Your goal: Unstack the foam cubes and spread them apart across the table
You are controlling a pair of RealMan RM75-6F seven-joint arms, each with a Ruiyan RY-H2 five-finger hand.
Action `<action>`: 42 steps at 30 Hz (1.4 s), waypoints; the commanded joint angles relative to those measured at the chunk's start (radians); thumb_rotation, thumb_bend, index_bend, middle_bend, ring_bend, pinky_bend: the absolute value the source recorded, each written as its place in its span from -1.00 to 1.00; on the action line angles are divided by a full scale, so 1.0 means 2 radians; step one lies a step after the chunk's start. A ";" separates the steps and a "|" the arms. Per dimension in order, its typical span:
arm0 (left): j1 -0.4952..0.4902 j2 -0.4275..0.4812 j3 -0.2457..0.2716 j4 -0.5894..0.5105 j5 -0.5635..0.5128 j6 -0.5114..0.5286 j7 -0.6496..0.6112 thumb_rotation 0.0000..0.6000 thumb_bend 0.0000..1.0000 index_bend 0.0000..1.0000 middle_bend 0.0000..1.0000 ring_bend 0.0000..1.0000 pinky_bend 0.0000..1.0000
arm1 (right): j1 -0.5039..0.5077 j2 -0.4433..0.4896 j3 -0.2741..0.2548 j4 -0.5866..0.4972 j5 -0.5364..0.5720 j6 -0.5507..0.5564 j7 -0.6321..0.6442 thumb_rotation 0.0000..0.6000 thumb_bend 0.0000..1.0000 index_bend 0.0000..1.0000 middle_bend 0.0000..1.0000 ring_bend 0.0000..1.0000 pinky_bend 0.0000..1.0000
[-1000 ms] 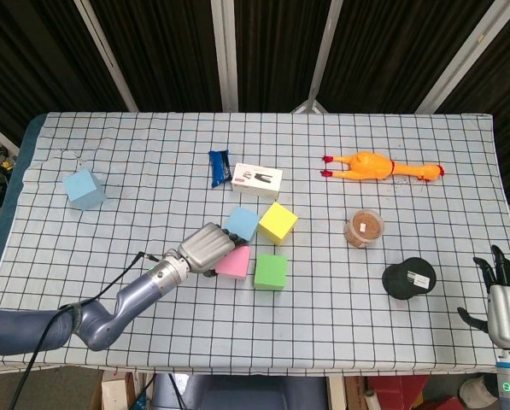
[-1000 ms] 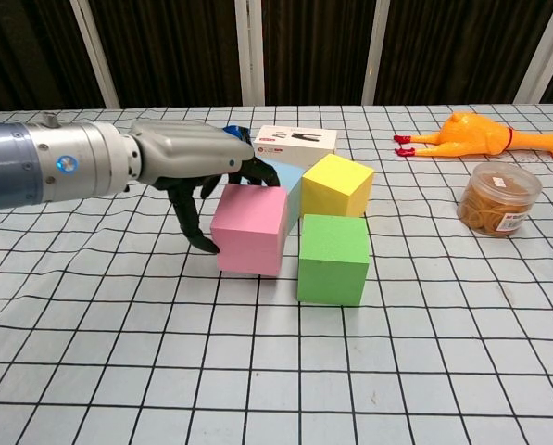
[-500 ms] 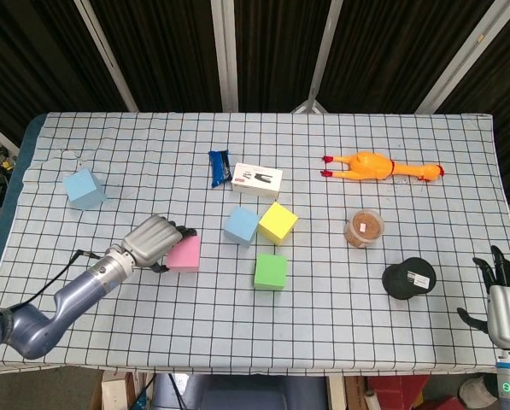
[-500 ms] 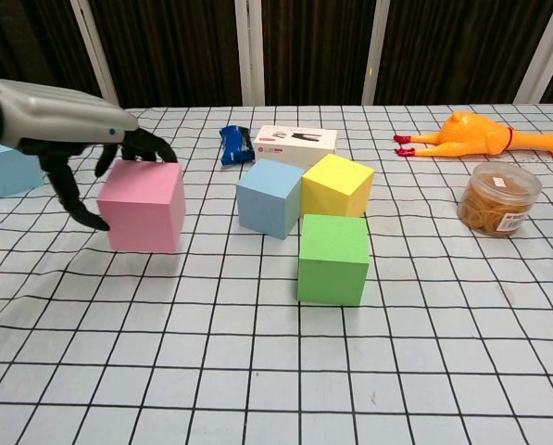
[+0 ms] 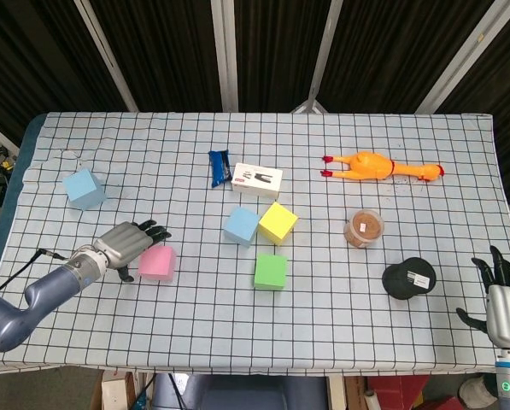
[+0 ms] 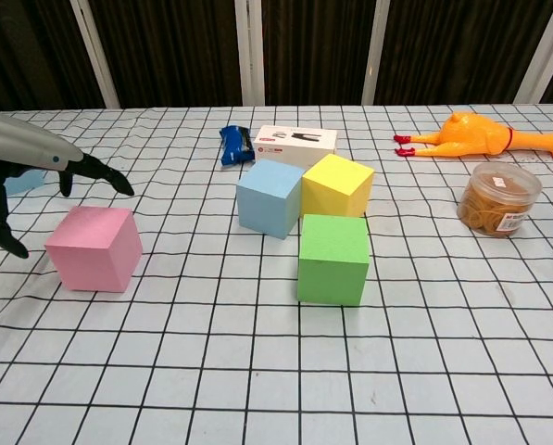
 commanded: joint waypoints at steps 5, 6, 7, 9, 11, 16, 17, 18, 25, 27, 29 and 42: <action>-0.012 -0.027 -0.061 0.020 -0.029 0.036 -0.033 1.00 -1.00 -1.00 -0.96 -0.97 -0.55 | 0.002 0.001 -0.002 -0.002 0.001 -0.006 0.000 1.00 -1.00 -0.59 -0.96 -0.72 -0.95; -0.011 -0.035 -0.072 0.024 -0.027 0.047 -0.041 1.00 -1.00 -1.00 -0.96 -0.97 -0.56 | 0.002 0.001 -0.002 -0.002 0.001 -0.005 -0.002 1.00 -1.00 -0.59 -0.96 -0.72 -0.95; -0.011 -0.041 -0.077 0.028 -0.025 0.051 -0.045 1.00 -1.00 -0.99 -0.96 -0.97 -0.57 | 0.002 0.001 -0.002 -0.002 0.001 -0.005 -0.003 1.00 -1.00 -0.59 -0.96 -0.72 -0.95; -0.015 -0.057 -0.089 0.042 -0.021 0.060 -0.048 1.00 -1.00 -0.98 -0.96 -0.97 -0.58 | 0.002 0.001 -0.003 -0.003 0.002 -0.006 -0.004 1.00 -1.00 -0.59 -0.96 -0.72 -0.95; -0.023 -0.075 -0.096 0.059 -0.020 0.063 -0.040 1.00 -1.00 -0.98 -0.96 -0.97 -0.59 | 0.002 0.000 -0.003 -0.003 0.004 -0.007 -0.006 1.00 -1.00 -0.59 -0.96 -0.72 -0.95; -0.051 -0.129 -0.102 0.103 -0.037 0.050 -0.005 1.00 -1.00 -0.97 -0.96 -0.97 -0.60 | 0.003 0.000 -0.002 -0.002 0.007 -0.009 -0.008 1.00 -1.00 -0.59 -0.96 -0.72 -0.95; -0.059 -0.142 -0.102 0.113 -0.042 0.046 0.004 1.00 -1.00 -0.97 -0.96 -0.97 -0.60 | 0.004 0.000 -0.001 -0.002 0.007 -0.009 -0.007 1.00 -1.00 -0.59 -0.96 -0.72 -0.95; -0.063 -0.151 -0.103 0.118 -0.046 0.044 0.009 1.00 -1.00 -0.96 -0.96 -0.97 -0.60 | 0.003 -0.001 -0.001 -0.002 0.008 -0.008 -0.007 1.00 -1.00 -0.59 -0.96 -0.72 -0.95; -0.102 -0.226 -0.100 0.176 -0.087 0.032 0.065 1.00 -1.00 -0.97 -0.94 -0.97 -0.61 | 0.002 0.002 0.001 -0.002 0.010 -0.006 -0.004 1.00 -1.00 -0.59 -0.96 -0.72 -0.95; -0.110 -0.245 -0.097 0.193 -0.099 0.031 0.080 1.00 -1.00 -0.96 -0.94 -0.97 -0.61 | 0.002 0.002 0.001 -0.002 0.011 -0.007 -0.003 1.00 -1.00 -0.59 -0.96 -0.72 -0.95; -0.119 -0.263 -0.094 0.209 -0.109 0.027 0.093 1.00 -1.00 -0.96 -0.93 -0.97 -0.62 | 0.002 0.003 0.000 -0.003 0.011 -0.007 -0.002 1.00 -1.00 -0.59 -0.96 -0.72 -0.95; -0.125 -0.315 -0.078 0.263 -0.079 0.079 0.140 1.00 -0.37 -0.54 -0.23 -0.19 0.04 | 0.001 0.007 0.001 0.000 0.009 -0.006 0.011 1.00 -1.00 -0.59 -0.96 -0.72 -0.95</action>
